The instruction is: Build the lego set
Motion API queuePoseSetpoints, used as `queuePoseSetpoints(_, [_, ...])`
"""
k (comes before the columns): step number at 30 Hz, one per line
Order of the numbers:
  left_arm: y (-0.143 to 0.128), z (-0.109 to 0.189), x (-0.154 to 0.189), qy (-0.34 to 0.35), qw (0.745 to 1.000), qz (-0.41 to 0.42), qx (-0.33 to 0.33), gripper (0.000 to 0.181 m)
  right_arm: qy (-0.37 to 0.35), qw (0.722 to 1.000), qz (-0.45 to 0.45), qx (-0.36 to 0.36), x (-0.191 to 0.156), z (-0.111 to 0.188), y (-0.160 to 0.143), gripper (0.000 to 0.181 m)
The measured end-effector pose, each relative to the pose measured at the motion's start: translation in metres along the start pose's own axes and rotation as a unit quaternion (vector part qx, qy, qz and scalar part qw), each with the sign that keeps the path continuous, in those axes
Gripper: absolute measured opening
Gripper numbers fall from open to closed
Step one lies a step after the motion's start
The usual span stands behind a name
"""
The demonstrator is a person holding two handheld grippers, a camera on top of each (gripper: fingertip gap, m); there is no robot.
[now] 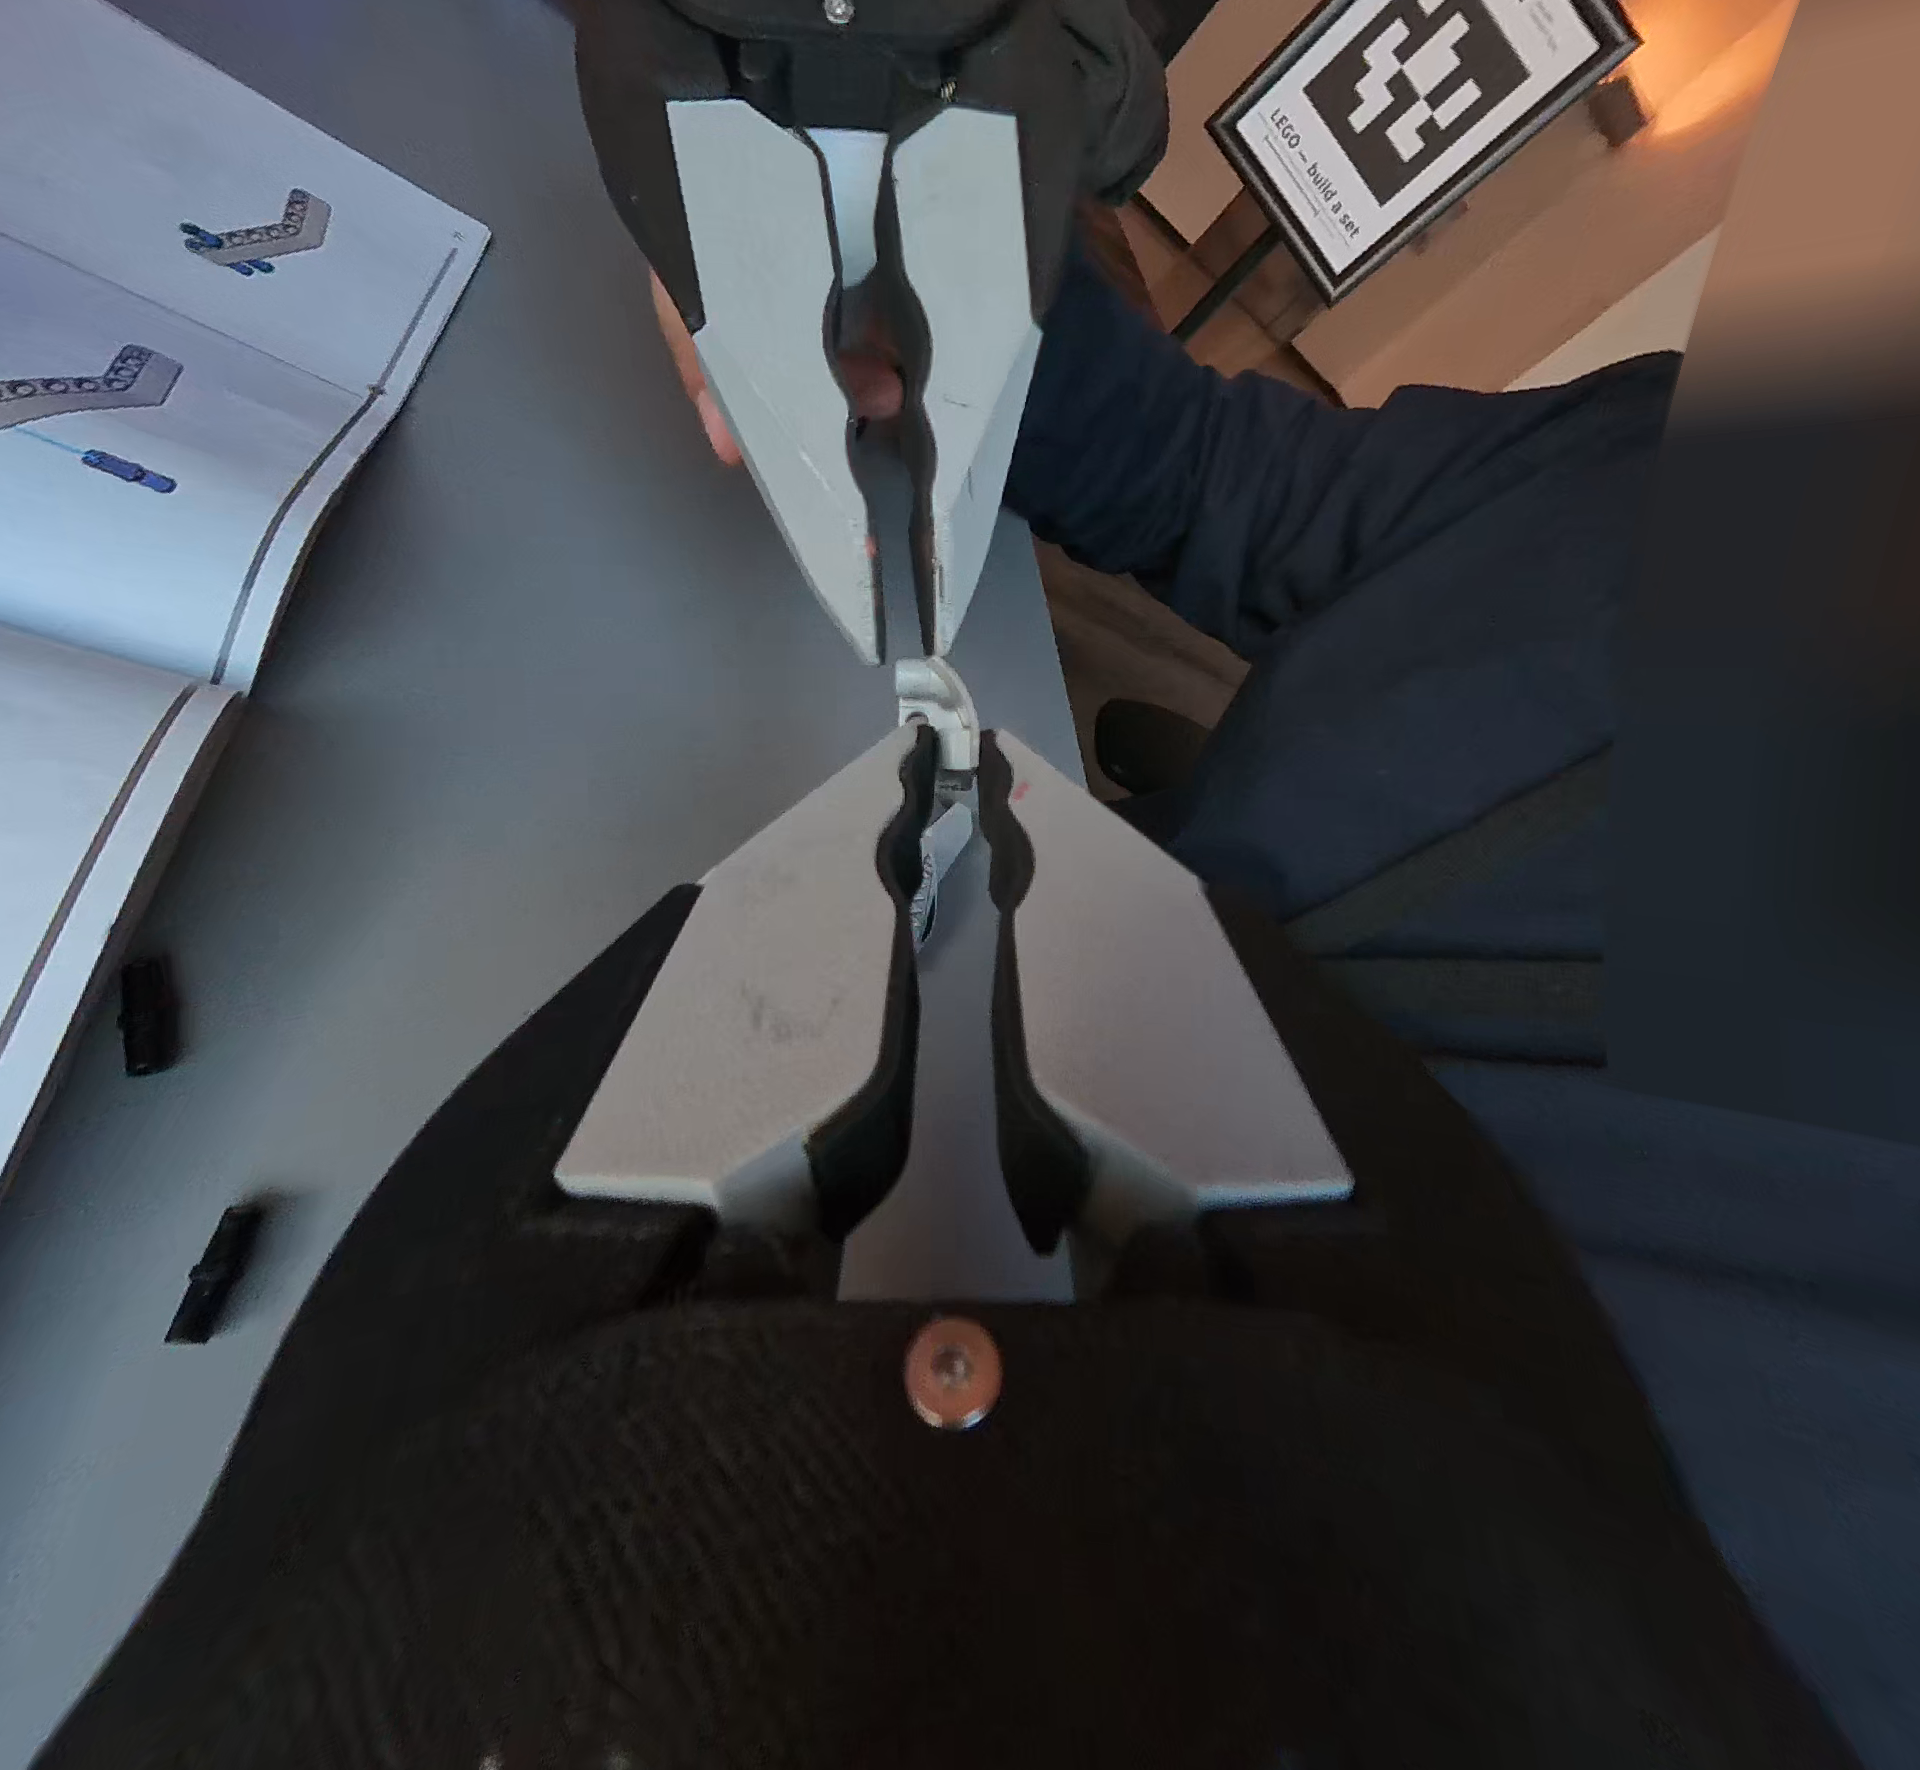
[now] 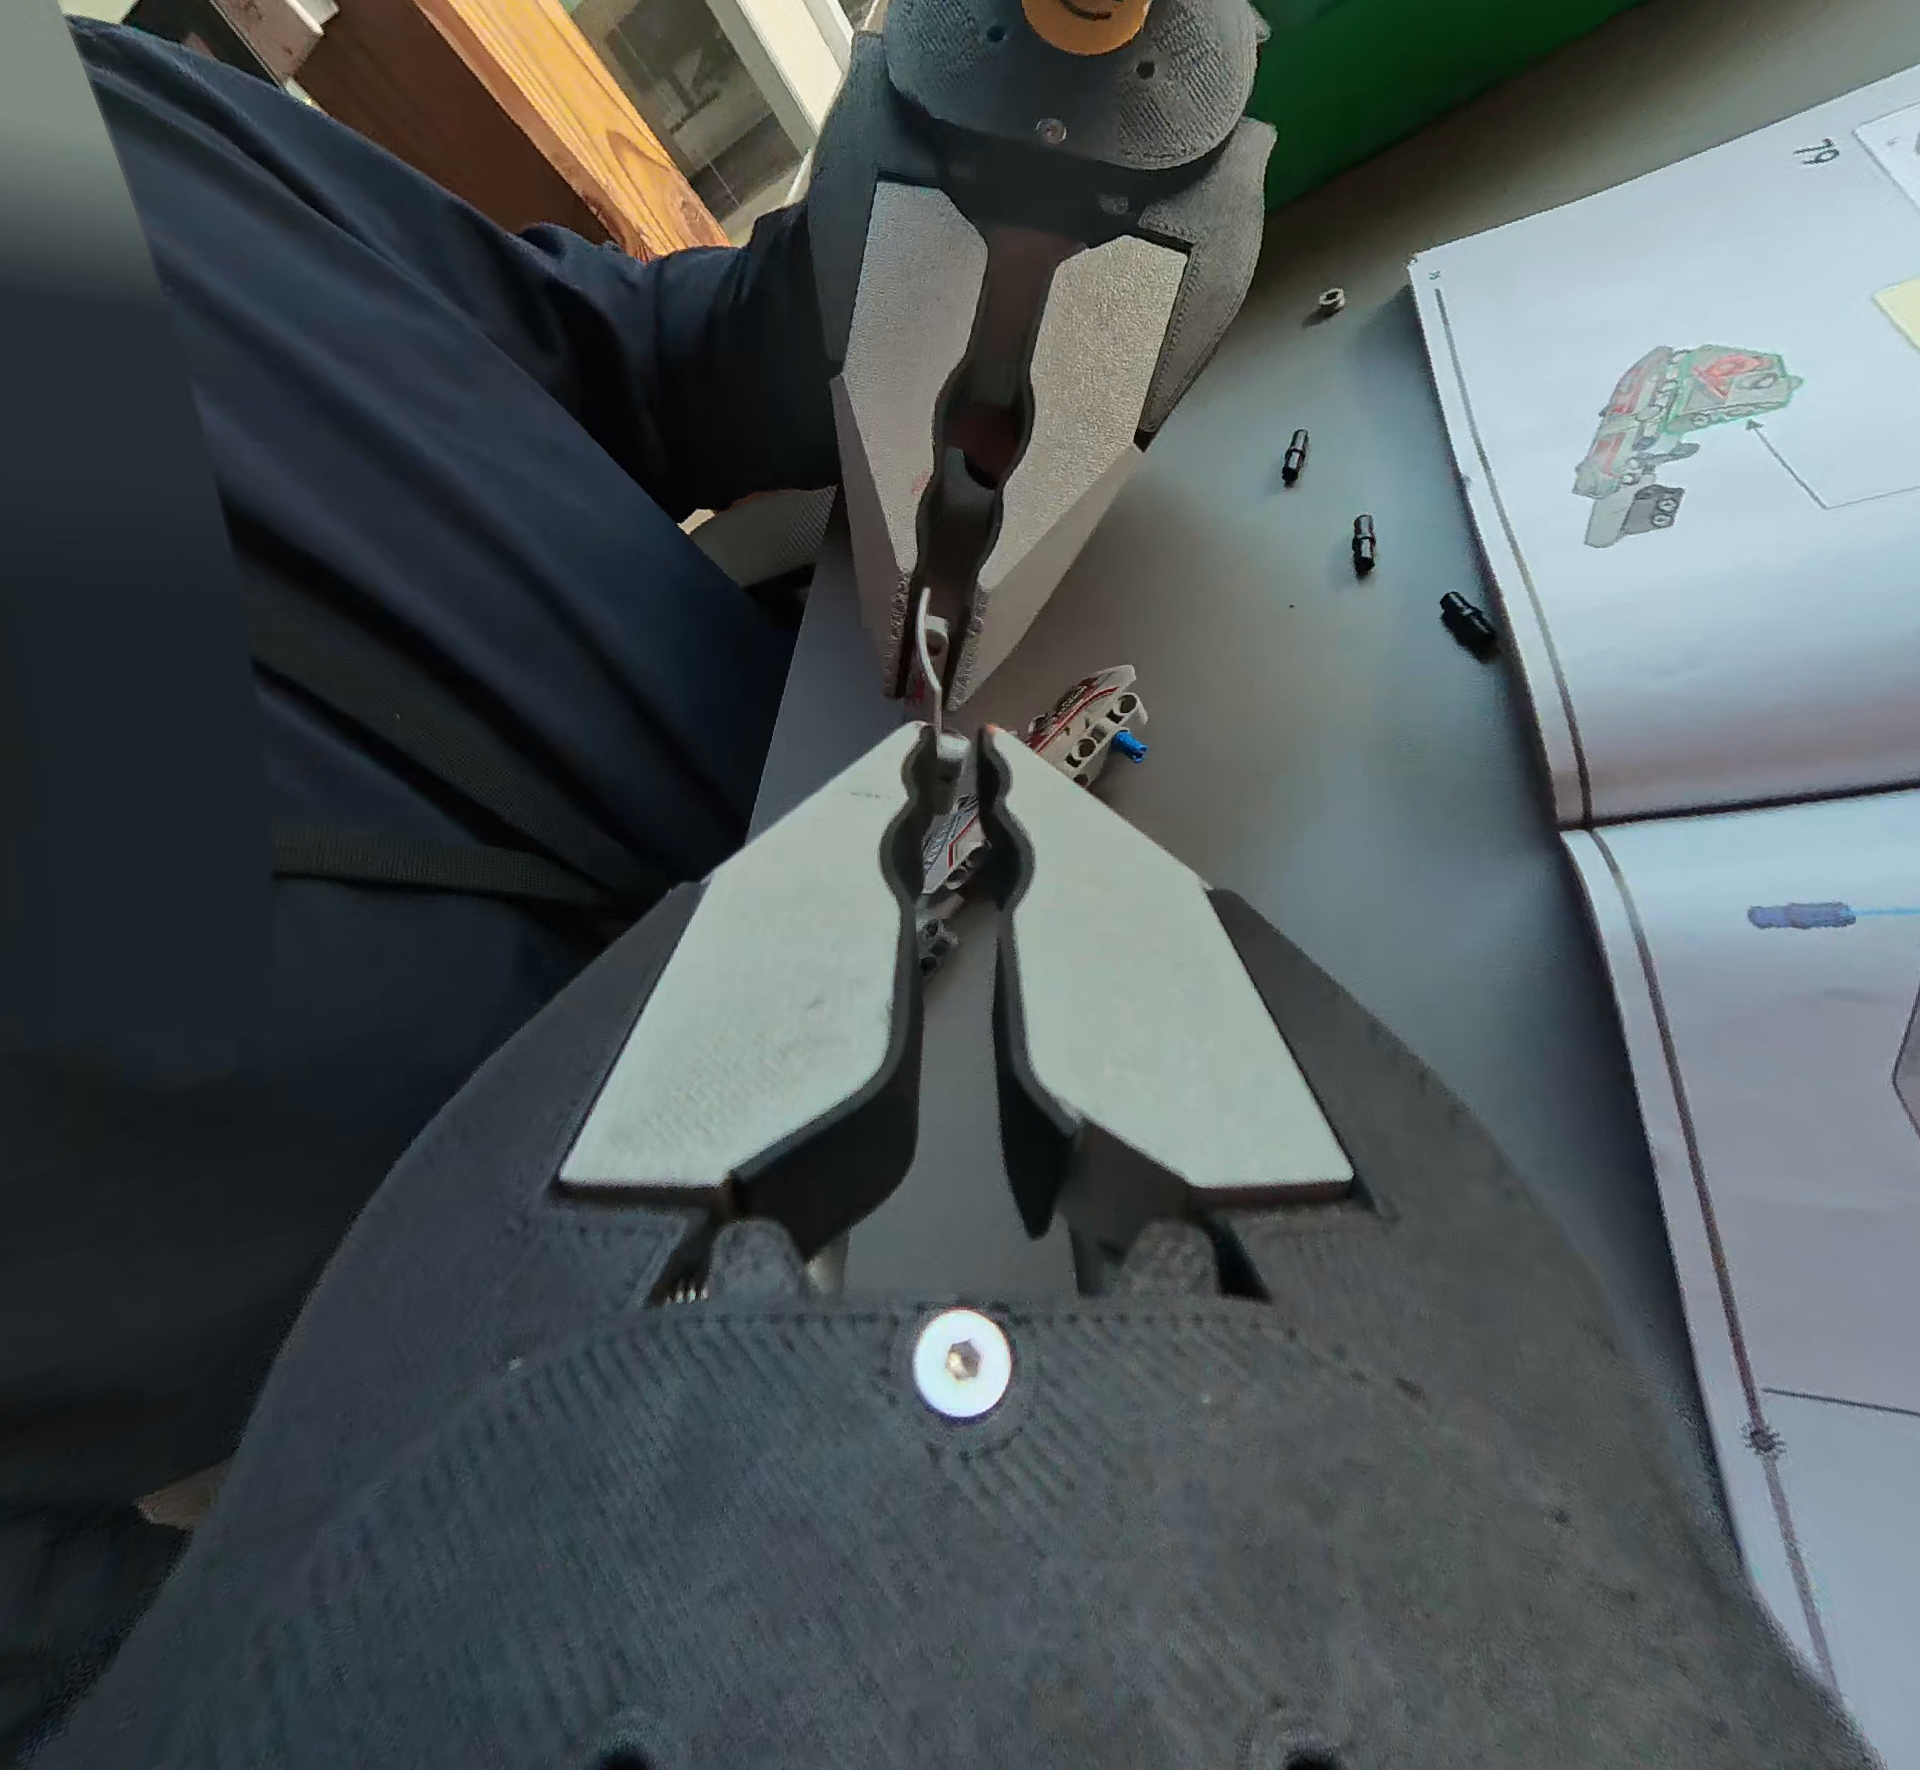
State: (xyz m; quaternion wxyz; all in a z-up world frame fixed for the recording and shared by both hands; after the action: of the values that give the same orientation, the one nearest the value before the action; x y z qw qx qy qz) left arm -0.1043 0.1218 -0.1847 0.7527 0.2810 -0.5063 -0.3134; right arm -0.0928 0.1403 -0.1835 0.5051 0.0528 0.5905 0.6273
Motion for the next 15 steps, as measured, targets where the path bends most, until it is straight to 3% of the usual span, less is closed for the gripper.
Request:
queuePoseSetpoints(8, [0.0, 0.0, -0.002, 0.007, 1.0, -0.006, -0.003, 0.004, -0.04, 0.997, 0.064, -0.032, -0.001, -0.006, -0.002, 0.004])
queuePoseSetpoints(12, [0.001, 0.002, -0.006, 0.012, 1.0, 0.017, 0.004, 0.008, -0.014, 0.999, 0.019, -0.024, 0.0, -0.006, -0.005, 0.003])
queuePoseSetpoints(15, [-0.012, 0.013, -0.023, 0.101, 0.994, -0.01, -0.031, 0.008, -0.011, 0.998, -0.057, -0.021, 0.014, -0.003, -0.015, 0.0])
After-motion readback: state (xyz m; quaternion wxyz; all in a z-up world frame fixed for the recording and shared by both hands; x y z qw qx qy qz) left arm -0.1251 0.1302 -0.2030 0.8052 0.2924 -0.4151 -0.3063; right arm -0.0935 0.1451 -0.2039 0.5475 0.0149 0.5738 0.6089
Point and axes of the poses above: each gripper's, where its closed fingertips meet, z back along the fingers, y out of its top, x = y × z across the jaws, the point moved 1 cm from there along z, back along the fingers, and after that the axes turned 4 degrees about y, right-handed, at the moved point
